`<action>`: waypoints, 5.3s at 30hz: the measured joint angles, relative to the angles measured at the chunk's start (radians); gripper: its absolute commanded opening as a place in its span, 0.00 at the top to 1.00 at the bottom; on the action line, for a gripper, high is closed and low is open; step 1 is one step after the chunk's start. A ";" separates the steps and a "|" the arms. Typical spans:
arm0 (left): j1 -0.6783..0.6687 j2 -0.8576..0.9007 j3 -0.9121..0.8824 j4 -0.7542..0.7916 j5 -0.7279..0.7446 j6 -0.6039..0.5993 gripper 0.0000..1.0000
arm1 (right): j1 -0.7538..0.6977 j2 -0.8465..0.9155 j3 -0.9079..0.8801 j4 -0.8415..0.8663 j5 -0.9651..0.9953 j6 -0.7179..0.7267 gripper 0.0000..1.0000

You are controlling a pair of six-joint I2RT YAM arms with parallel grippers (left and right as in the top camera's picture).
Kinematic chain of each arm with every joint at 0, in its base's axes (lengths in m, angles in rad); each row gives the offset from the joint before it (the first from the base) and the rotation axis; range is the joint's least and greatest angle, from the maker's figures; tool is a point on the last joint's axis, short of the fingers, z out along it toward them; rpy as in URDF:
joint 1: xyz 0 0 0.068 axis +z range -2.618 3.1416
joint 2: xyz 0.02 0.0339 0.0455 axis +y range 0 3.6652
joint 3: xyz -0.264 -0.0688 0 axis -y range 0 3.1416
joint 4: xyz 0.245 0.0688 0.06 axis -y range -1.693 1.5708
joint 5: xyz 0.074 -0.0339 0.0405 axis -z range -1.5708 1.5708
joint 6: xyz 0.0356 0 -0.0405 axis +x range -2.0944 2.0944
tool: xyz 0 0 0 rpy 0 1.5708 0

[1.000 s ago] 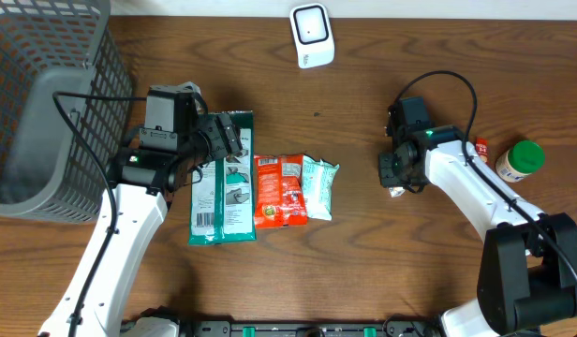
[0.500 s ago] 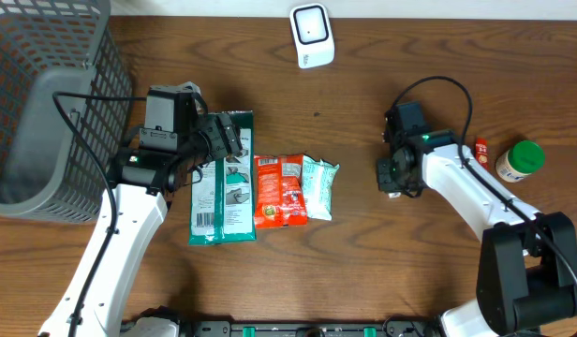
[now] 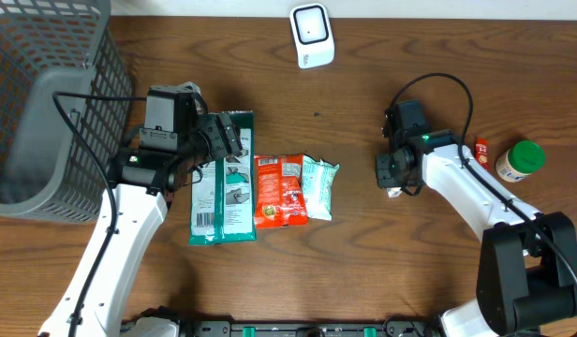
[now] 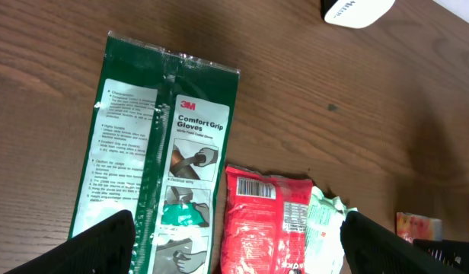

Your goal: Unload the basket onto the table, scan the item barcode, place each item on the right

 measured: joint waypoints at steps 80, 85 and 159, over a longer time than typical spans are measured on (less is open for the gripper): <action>0.000 0.000 0.000 0.000 0.000 0.000 0.14 | 0.065 0.719 1.646 -0.360 -0.211 0.108 0.99; 0.000 0.000 0.000 0.000 0.000 0.000 0.14 | 0.072 0.807 1.646 -0.230 -0.171 0.132 0.99; 0.000 0.000 0.000 0.000 0.000 0.000 0.14 | -0.088 0.481 1.523 -0.978 0.153 0.087 0.99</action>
